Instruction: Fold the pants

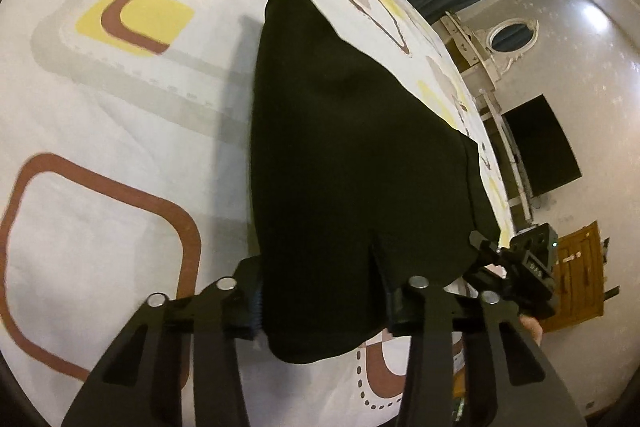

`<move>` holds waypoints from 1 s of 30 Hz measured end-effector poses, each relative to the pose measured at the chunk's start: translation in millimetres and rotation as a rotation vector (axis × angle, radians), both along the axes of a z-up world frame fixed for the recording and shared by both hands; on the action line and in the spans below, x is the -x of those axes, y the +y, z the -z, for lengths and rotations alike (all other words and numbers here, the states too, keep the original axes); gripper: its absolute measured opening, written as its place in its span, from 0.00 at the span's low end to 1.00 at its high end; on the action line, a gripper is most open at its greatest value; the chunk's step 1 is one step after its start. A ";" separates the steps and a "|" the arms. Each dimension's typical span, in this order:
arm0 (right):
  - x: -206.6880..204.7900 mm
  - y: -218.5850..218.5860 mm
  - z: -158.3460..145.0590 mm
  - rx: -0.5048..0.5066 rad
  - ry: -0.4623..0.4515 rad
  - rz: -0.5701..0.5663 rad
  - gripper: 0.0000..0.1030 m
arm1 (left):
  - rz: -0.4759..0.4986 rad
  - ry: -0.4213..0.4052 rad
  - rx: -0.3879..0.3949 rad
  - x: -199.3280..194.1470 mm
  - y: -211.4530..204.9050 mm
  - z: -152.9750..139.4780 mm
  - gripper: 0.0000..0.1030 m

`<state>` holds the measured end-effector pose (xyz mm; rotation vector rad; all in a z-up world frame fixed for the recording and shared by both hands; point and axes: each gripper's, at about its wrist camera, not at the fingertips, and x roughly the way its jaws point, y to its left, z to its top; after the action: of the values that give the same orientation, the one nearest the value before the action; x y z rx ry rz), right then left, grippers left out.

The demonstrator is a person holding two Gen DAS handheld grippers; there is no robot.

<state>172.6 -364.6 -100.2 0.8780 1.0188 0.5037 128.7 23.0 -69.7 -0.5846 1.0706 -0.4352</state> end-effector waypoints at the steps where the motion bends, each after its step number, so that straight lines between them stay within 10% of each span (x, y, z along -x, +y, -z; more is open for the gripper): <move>1: 1.8 -1.3 -1.2 -0.009 -0.003 0.002 0.35 | 0.000 -0.001 -0.010 0.2 -1.1 -1.7 0.38; 30: 56.4 -4.1 -2.3 -0.069 0.000 -0.011 0.33 | 0.018 -0.020 -0.109 4.9 -25.5 -14.8 0.36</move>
<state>116.1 -368.7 -97.9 0.9344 1.0119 0.5508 123.8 -2.4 -54.8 -0.4736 1.0745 -0.3947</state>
